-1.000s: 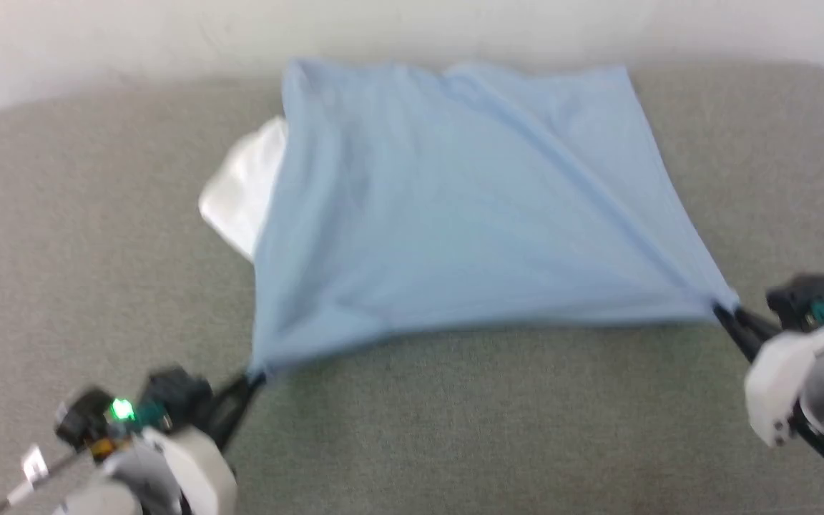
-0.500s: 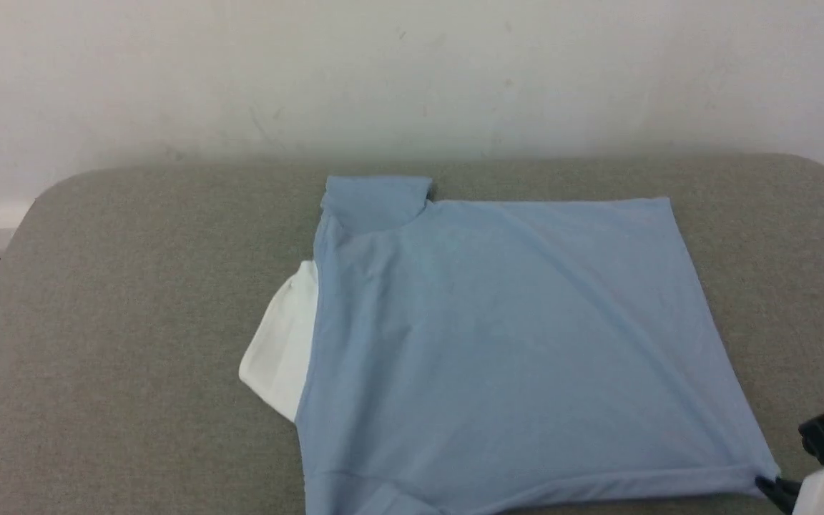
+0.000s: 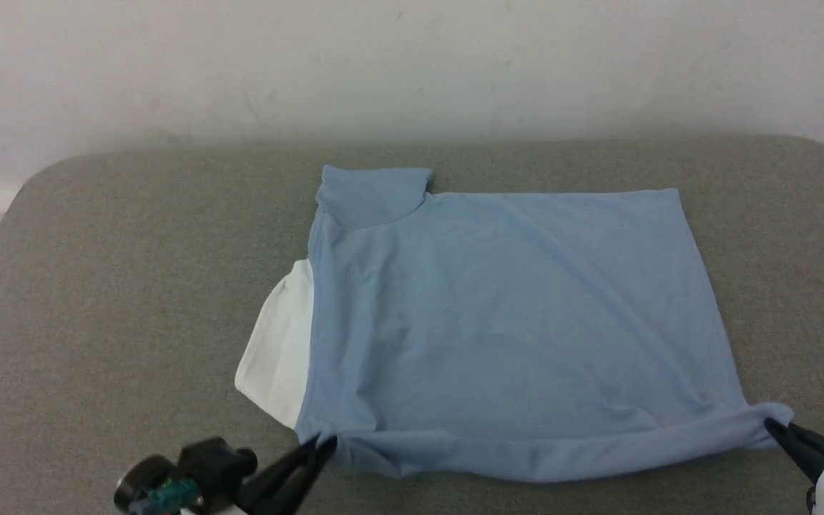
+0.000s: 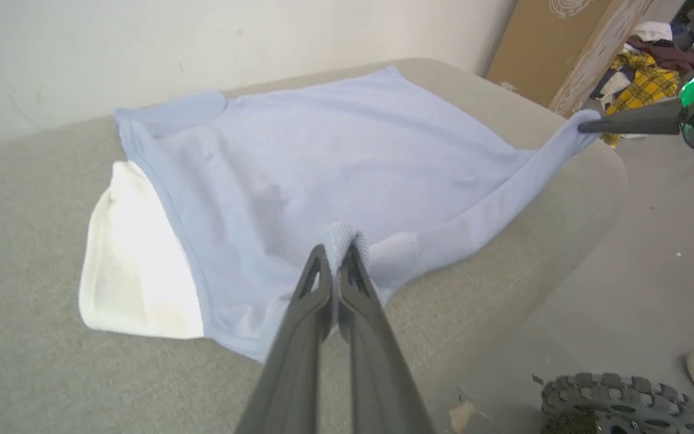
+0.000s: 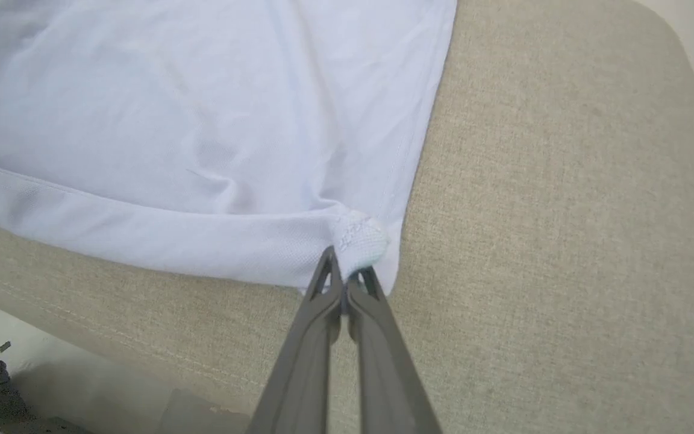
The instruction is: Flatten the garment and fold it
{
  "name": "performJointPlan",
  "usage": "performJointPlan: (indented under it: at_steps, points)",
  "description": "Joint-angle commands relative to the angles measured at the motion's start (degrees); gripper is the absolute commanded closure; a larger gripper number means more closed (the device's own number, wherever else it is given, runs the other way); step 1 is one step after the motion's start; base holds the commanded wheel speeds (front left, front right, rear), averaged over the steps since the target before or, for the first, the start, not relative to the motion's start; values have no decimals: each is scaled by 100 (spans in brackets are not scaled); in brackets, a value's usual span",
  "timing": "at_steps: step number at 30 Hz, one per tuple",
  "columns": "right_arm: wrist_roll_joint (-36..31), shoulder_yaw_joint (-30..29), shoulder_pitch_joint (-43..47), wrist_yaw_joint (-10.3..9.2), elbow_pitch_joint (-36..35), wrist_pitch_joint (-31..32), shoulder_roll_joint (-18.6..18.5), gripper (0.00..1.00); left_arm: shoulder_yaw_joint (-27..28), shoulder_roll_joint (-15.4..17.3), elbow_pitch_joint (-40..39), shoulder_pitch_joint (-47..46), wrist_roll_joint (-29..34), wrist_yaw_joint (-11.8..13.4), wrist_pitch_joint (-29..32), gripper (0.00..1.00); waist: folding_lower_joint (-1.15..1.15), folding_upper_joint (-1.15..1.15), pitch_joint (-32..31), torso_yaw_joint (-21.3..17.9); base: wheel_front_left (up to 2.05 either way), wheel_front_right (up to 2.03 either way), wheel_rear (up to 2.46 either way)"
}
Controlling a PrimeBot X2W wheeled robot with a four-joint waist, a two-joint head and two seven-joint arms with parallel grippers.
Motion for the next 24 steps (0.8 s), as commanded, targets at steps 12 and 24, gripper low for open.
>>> performJointPlan:
  at_steps: [12,24]
  points:
    - [-572,-683,-925,-12,-159,-217,556,100,546,-412,483,-1593,381,-15,-787,100,0,0,1182,-114,0,0,0]
    - [-1265,-441,-2089,-12,945,-69,941,100,358,-649,2164,-2607,635,-99,-470,100,0,0,1709,-74,0,0,0]
